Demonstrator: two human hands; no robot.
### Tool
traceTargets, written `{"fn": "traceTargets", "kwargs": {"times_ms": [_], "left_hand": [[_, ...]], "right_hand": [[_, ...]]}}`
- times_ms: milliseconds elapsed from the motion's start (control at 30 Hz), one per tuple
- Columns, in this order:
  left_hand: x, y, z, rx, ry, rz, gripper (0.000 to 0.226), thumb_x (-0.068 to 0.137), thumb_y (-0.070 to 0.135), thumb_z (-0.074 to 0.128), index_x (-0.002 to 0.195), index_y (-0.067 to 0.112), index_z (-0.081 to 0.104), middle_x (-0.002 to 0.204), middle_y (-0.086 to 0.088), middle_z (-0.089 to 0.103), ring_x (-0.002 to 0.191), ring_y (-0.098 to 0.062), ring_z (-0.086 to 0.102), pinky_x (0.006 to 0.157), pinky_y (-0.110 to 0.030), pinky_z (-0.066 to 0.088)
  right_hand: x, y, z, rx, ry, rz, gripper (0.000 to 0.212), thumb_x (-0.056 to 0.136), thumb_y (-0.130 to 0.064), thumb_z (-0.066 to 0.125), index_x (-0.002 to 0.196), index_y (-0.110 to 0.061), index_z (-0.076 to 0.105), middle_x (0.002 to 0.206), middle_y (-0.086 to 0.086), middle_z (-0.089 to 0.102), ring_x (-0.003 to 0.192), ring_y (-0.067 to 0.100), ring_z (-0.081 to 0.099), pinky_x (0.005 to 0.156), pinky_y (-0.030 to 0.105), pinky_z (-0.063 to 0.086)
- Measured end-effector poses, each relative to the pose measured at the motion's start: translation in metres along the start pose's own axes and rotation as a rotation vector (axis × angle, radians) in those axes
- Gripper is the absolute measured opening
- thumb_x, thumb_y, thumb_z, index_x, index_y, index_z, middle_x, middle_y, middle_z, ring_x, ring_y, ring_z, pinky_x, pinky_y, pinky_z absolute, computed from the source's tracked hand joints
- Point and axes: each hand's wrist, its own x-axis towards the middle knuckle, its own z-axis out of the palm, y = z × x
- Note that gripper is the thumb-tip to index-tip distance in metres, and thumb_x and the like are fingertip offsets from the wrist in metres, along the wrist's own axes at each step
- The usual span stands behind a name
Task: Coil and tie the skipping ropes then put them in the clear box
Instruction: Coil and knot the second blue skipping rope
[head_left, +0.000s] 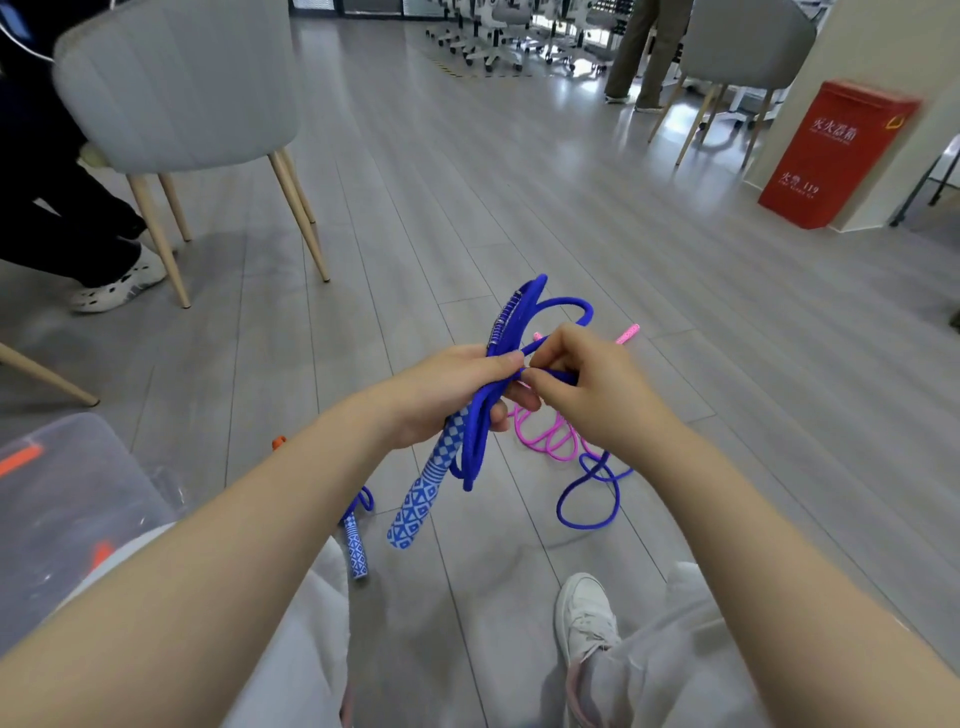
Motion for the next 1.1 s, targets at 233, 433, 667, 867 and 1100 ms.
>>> {"fn": "traceTargets", "kwargs": {"times_ms": [233,433,667,867,1100], "left_hand": [[0.001,-0.003,-0.013,0.057,-0.149,-0.1,0.015,0.099,0.021,0.054,0.1,0.008,0.061,0.072,-0.001,0.057,0.06,-0.013,0.054,0.077,-0.034,0.05],[0.002,0.0,-0.017,0.081,-0.06,-0.053,0.012,0.101,0.016,0.049,0.091,0.011,0.053,0.065,0.001,0.051,0.062,-0.015,0.053,0.074,-0.03,0.051],[0.006,0.013,-0.062,-0.363,0.365,0.206,0.023,0.101,0.012,0.045,0.079,0.013,0.05,0.057,0.003,0.048,0.053,-0.012,0.049,0.062,-0.025,0.049],[0.014,0.004,-0.062,-0.422,0.554,0.132,0.017,0.099,0.023,0.052,0.086,0.014,0.055,0.059,0.005,0.052,0.057,-0.011,0.054,0.065,-0.027,0.051],[0.017,-0.001,-0.017,-0.378,0.253,0.113,0.018,0.1,0.024,0.051,0.098,0.008,0.058,0.061,0.003,0.052,0.058,-0.013,0.053,0.07,-0.029,0.051]], "right_hand": [[-0.003,0.006,0.002,-0.237,0.084,0.031,0.042,0.083,-0.052,0.065,0.079,-0.016,0.043,0.061,-0.006,0.044,0.055,0.015,0.039,0.052,0.031,0.035],[0.0,0.011,-0.01,-0.195,0.002,0.095,0.037,0.085,-0.055,0.063,0.087,-0.02,0.051,0.064,-0.007,0.054,0.057,0.012,0.049,0.053,0.028,0.037],[0.001,0.033,-0.054,0.022,0.111,0.195,0.026,0.09,-0.035,0.066,0.081,-0.011,0.065,0.058,-0.004,0.049,0.053,0.011,0.04,0.056,0.029,0.032],[0.004,0.024,-0.042,0.311,0.191,0.282,0.012,0.094,-0.021,0.06,0.086,-0.015,0.066,0.069,0.0,0.063,0.054,0.008,0.048,0.058,0.025,0.04],[0.004,-0.014,0.006,0.505,0.141,0.139,0.008,0.093,-0.01,0.06,0.095,-0.016,0.066,0.074,-0.001,0.067,0.06,-0.001,0.059,0.063,0.02,0.049]]}}
